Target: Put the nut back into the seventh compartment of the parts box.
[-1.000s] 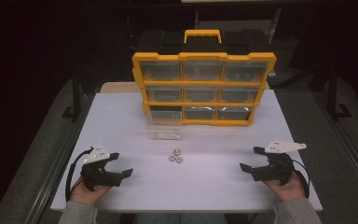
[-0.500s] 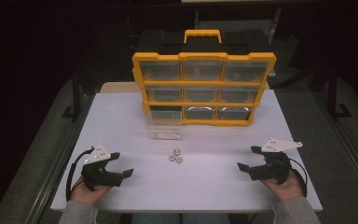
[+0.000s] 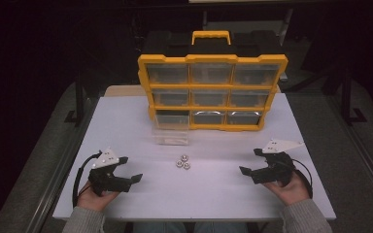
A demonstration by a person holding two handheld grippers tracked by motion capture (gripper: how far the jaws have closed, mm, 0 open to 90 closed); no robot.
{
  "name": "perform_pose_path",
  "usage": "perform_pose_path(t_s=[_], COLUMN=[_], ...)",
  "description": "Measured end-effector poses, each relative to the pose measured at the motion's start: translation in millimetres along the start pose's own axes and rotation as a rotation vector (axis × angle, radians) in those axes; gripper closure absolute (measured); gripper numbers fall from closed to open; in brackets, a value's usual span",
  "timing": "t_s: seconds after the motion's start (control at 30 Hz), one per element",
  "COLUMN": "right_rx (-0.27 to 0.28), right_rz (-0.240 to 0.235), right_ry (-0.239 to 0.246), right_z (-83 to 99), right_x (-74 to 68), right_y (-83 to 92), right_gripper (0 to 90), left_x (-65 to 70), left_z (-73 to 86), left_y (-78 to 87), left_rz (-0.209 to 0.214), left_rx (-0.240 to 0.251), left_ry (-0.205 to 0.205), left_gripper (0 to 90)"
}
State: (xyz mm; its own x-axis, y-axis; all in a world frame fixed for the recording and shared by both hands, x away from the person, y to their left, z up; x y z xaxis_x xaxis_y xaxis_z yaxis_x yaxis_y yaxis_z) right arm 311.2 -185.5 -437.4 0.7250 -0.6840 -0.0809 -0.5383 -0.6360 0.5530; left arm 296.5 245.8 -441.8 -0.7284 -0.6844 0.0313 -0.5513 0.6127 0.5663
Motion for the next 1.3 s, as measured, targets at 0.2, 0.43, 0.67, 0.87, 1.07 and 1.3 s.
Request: perform_pose_path(t_s=[0.2, 0.43, 0.67, 0.87, 1.07, 1.3], right_rx=[-0.02, -0.058, -0.1, -0.127, -0.154, -0.221], right_rz=[-0.045, -0.107, -0.146, -0.179, -0.225, -0.216], right_ry=[0.044, 0.081, 0.091, 0.095, 0.105, 0.15], right_z=[-15.7, -35.7, -47.3, -57.9, -71.2, -77.5], right_x=[-9.7, -24.8, -33.9, -38.2, -45.7, -56.3], right_y=[-6.8, -22.1, -39.1, -52.7, -65.0, -86.3], right_gripper=[14.1, 16.8, 19.0, 22.9, 29.3, 31.4], left_x=[3.5, 3.6, 3.8, 4.1, 5.5, 5.3], left_z=[-1.4, -2.1, -1.8, -3.6, -3.8, -4.2], left_y=[-1.7, -0.3, 0.1, -0.5, -0.3, 0.2], left_rz=[0.011, 0.015, 0.019, 0.021, 0.025, 0.026], left_rx=[-0.001, 0.009, 0.011, 0.029, 0.028, 0.034], left_ry=[-0.013, -0.008, -0.007, -0.008, -0.003, -0.004], left_gripper=[16.5, 16.5, 16.5, 16.5, 16.4, 16.5])
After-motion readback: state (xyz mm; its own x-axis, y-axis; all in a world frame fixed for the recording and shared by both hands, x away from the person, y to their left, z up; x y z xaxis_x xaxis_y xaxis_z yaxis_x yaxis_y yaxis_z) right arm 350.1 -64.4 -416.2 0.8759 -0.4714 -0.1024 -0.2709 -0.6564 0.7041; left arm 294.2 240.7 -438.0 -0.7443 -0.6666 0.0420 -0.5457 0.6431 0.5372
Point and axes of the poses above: each handheld gripper's, and its own axes: y roughly backward along the jaws, z roughly out of its underside, x roughly to its right, the point moved 5 cm from there along -y, roughly forward along the jaws, and after that the axes turned 4 degrees about x, right-handed, at the moved point
